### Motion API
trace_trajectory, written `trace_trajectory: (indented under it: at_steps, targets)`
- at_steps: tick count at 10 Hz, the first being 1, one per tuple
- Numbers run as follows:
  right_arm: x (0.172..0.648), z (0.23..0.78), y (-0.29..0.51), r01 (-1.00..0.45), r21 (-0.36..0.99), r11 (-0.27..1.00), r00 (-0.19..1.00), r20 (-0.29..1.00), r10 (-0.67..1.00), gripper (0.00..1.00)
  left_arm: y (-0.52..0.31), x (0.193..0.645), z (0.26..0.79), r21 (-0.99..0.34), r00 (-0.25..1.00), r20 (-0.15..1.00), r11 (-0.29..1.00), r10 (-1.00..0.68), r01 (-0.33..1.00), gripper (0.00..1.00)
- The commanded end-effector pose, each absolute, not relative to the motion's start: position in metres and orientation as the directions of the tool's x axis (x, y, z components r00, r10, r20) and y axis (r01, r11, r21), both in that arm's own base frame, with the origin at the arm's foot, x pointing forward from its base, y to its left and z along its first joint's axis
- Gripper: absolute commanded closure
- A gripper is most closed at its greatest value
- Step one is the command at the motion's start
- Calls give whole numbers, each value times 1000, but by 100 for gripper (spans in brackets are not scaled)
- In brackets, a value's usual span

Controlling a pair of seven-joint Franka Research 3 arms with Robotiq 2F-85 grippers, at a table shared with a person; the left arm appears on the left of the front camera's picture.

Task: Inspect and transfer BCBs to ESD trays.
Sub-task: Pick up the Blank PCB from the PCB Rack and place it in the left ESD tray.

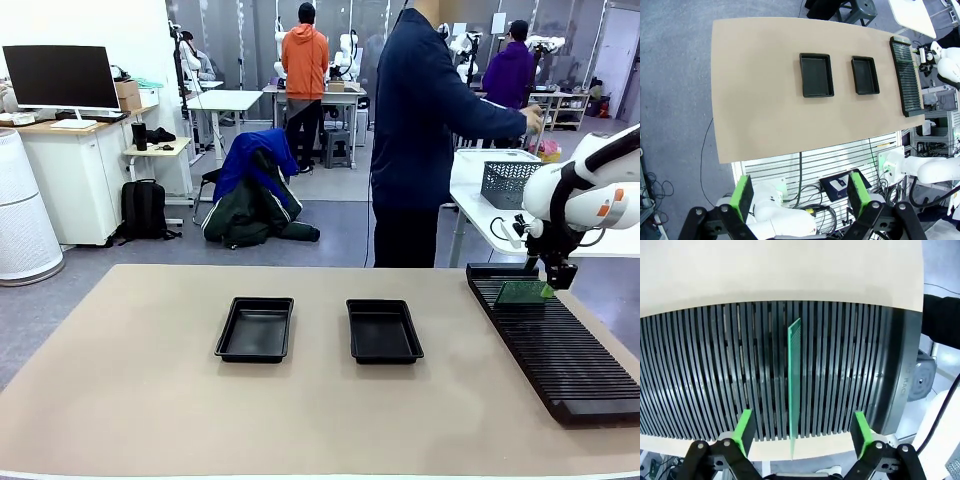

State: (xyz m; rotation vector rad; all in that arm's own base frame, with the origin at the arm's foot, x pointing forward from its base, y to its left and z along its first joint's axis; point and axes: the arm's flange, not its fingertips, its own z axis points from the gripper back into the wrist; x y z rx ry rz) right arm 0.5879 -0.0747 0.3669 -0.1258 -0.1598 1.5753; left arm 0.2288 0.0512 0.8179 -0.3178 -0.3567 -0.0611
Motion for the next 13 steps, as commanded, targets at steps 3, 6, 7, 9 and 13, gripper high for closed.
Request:
trace_trajectory:
  at_steps: [3, 6, 7, 9, 13]
  targets:
    - [600, 363, -83, -988, -154, -19, -34, 97, 995, 0, 51, 230, 817, -295, 935, 354, 949, 0, 112, 0]
    - [606, 362, -90, -993, -114, -9, -24, 130, 991, 7, 51, 230, 817, -295, 935, 354, 949, 0, 112, 0]
    - [607, 360, -90, -995, -96, -2, -14, 128, 992, 7, 51, 230, 817, -295, 935, 354, 949, 0, 112, 0]
    - [608, 358, -91, -997, -76, 6, -3, 120, 993, 14, 51, 230, 817, -295, 935, 354, 949, 0, 112, 0]
    - [610, 357, -88, -998, -58, 15, 9, 98, 995, 22, 51, 230, 817, -295, 935, 354, 949, 0, 112, 0]
